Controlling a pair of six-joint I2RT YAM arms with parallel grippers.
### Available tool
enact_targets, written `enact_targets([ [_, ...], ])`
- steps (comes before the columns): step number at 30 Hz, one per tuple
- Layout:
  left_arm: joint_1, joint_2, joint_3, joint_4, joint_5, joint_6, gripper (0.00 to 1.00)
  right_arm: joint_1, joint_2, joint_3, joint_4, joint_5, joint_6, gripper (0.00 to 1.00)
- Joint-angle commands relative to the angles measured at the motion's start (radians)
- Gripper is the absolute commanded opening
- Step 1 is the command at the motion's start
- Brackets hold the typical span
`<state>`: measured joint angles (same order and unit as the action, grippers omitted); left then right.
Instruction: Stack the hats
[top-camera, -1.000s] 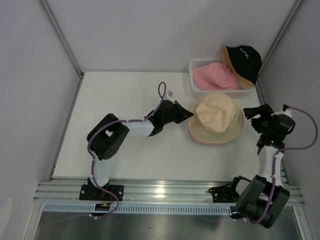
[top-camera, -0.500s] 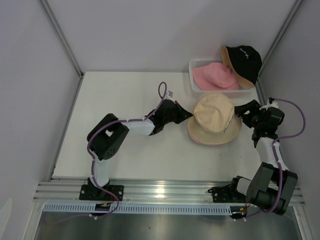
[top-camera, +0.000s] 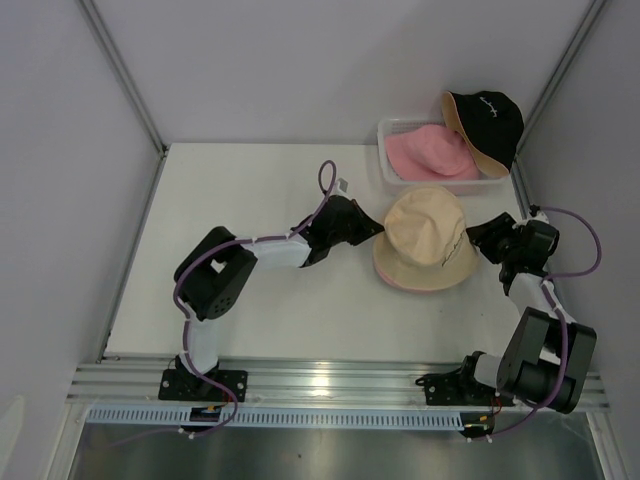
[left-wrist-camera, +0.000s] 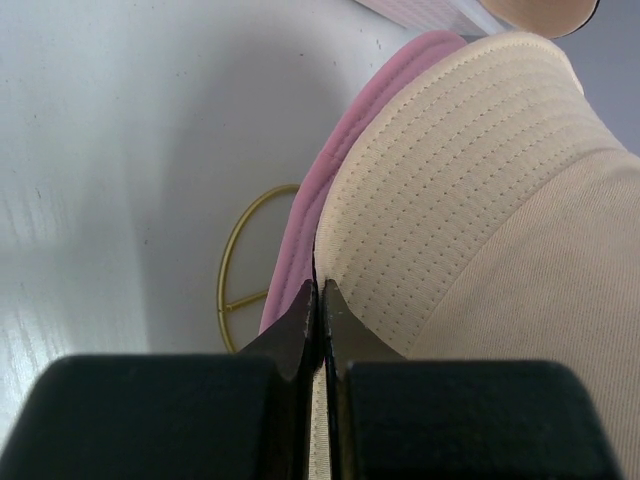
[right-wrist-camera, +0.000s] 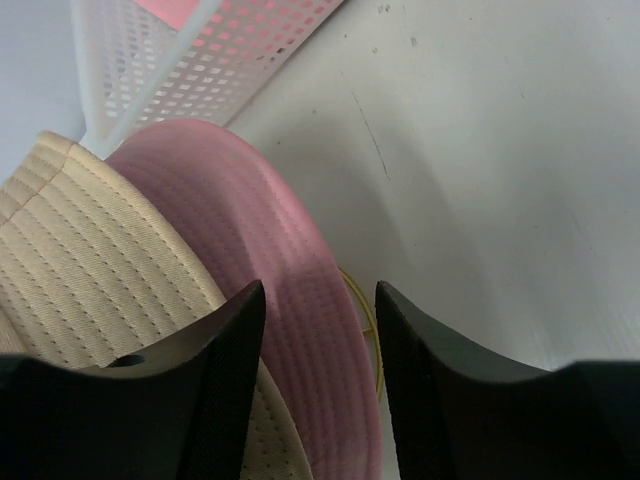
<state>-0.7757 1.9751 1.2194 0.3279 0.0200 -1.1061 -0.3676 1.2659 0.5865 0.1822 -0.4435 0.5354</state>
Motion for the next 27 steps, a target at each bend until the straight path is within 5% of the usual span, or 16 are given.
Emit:
enact_targets([
  [1, -0.005, 0.011, 0.014, -0.092, -0.04, 0.061, 0.01, 0.006, -0.008, -0.005, 0.02, 0.012, -0.032, 0.51],
  [5, -0.004, -0.031, -0.003, -0.089, -0.028, 0.121, 0.04, 0.004, -0.046, 0.007, -0.001, 0.028, -0.031, 0.51],
  [8, 0.0, -0.073, 0.012, -0.098, 0.006, 0.159, 0.16, -0.01, -0.088, 0.074, -0.093, 0.078, -0.043, 0.65],
  [9, 0.003, -0.084, 0.022, -0.127, 0.029, 0.184, 0.2, -0.016, -0.101, 0.103, -0.166, 0.107, -0.051, 0.78],
  [13, 0.041, -0.151, 0.032, -0.176, 0.109, 0.244, 0.58, -0.042, -0.181, 0.289, -0.363, 0.228, -0.083, 0.99],
  [19, 0.122, -0.235, 0.107, -0.352, 0.162, 0.357, 0.91, -0.039, -0.263, 0.446, -0.446, 0.235, -0.103, 0.99],
  [27, 0.2, -0.374, 0.173, -0.452, 0.267, 0.445, 0.99, -0.01, -0.278, 0.473, -0.475, 0.17, -0.074, 0.99],
])
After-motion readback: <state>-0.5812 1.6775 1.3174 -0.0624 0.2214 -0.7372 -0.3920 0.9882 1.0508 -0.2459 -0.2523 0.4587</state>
